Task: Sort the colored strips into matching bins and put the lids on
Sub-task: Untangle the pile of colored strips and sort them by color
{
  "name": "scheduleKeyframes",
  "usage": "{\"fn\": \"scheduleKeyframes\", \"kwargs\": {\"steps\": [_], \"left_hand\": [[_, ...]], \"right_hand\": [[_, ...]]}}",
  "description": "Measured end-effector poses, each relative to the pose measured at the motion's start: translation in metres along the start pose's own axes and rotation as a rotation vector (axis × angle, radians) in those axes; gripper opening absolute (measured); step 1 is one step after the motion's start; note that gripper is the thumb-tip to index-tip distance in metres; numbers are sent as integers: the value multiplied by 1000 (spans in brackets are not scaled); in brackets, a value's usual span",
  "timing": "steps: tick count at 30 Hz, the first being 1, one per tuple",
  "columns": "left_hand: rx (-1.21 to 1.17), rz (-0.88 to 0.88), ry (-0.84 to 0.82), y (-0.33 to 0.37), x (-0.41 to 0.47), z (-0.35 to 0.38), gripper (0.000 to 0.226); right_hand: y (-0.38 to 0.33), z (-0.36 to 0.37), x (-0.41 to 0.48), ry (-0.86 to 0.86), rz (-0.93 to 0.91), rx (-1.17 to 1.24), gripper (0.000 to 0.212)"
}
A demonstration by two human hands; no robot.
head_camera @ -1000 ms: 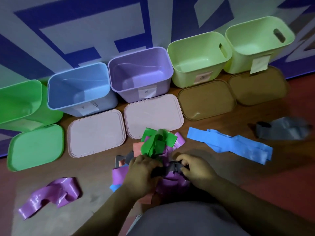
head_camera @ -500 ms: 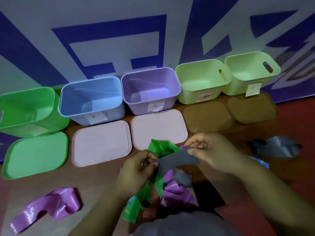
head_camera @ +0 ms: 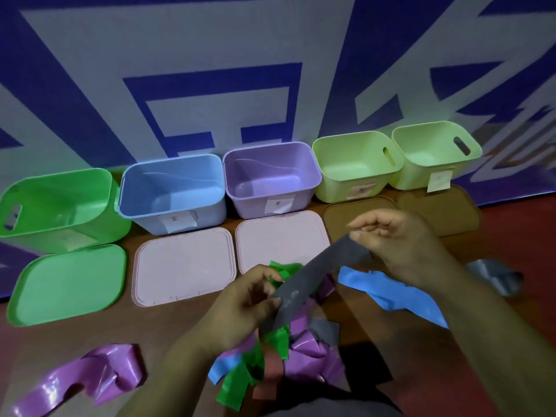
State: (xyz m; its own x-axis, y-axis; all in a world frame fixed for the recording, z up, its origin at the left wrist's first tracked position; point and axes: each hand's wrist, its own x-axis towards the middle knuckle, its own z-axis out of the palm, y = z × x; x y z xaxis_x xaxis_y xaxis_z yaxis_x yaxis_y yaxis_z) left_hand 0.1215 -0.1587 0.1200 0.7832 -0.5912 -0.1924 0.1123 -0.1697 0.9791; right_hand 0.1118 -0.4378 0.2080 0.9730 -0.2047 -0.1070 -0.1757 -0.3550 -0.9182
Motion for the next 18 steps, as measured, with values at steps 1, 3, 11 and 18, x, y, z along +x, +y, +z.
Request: {"fn": "scheduleKeyframes", "kwargs": {"steps": [1,3,11,18], "left_hand": [[-4,2,2,2,3,1,30],[-19,-21,10,8,11,6,26],[217,-14,-18,41,73,60,19],[444,25,-122,59,170,170,21]], "right_hand": [[5,-6,-2,24,9,-5,21],[17,-21,-8,84,26,-7,20],[76,-102,-26,167,168,22,14],[165,-202,-51,332,250,-51,18]]}}
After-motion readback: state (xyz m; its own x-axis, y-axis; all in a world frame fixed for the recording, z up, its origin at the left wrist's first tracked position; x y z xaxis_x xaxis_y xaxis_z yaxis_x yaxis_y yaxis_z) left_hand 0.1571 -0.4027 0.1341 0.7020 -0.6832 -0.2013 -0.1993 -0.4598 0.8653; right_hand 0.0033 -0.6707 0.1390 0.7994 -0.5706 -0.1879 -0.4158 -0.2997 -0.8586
